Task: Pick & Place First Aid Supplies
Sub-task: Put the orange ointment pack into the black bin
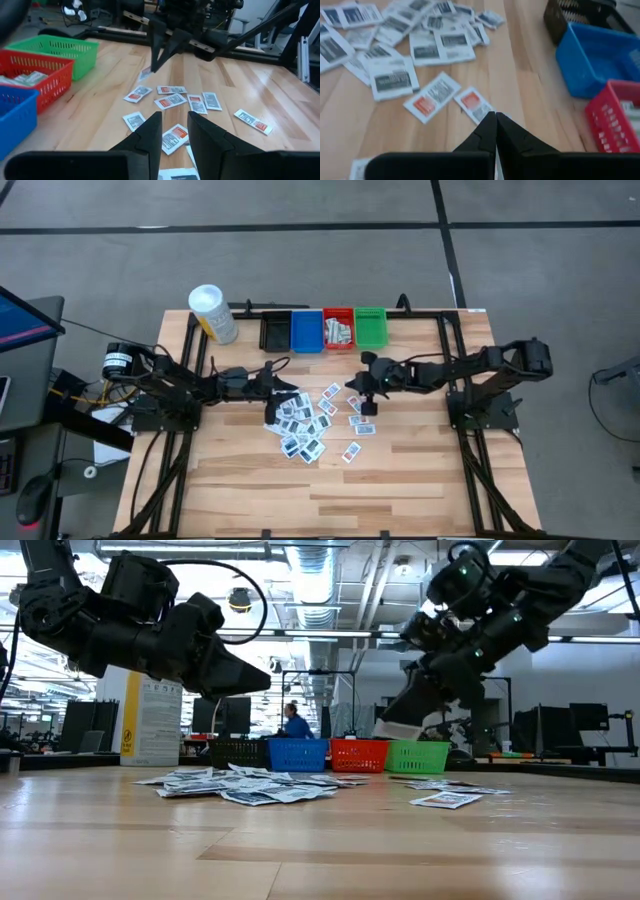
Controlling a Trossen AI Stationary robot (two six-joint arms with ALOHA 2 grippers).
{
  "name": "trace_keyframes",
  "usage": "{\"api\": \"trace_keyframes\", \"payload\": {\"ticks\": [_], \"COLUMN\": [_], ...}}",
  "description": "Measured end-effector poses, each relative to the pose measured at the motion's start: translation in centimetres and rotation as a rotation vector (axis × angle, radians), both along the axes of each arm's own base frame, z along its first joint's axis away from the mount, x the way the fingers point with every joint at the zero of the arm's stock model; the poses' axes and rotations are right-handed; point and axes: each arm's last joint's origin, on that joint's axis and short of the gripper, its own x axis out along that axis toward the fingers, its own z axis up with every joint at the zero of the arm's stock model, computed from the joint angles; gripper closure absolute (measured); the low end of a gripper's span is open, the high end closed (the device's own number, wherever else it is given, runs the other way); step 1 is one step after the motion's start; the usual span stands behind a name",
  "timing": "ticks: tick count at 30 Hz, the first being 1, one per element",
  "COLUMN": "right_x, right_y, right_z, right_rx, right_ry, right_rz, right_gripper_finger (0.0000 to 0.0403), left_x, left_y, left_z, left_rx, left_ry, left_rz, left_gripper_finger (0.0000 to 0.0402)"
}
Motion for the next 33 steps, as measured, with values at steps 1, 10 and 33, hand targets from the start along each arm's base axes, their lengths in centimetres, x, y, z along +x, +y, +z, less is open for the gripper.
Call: {"api": "trace_keyframes", "payload": {"ticks": [1, 10, 33], "right_x": [0.2, 2.0, 4.9], "right_y": [0.1, 1.7, 2.5], "right_z": [0.3, 2.7, 8.5], "right_rx": [-0.001, -0.029, -0.088], "right_ry": [-0.007, -0.066, -0.248], "right_rz": [0.006, 0.084, 0.199], "right_gripper_finger": [0.0403, 0.0403, 0.0403], "left_x": [0.0, 1.3, 2.5], "left_y": [0.0, 0.4, 1.7], "left_z": [0.0, 1.4, 2.9], "left_rx": [0.013, 0.216, 0.326], "left_ry": [0.0, -0.044, -0.088], "left_rz": [-0.001, -0.003, 0.026], "left_gripper_finger": [0.0309, 0.0309, 0.0221]}}
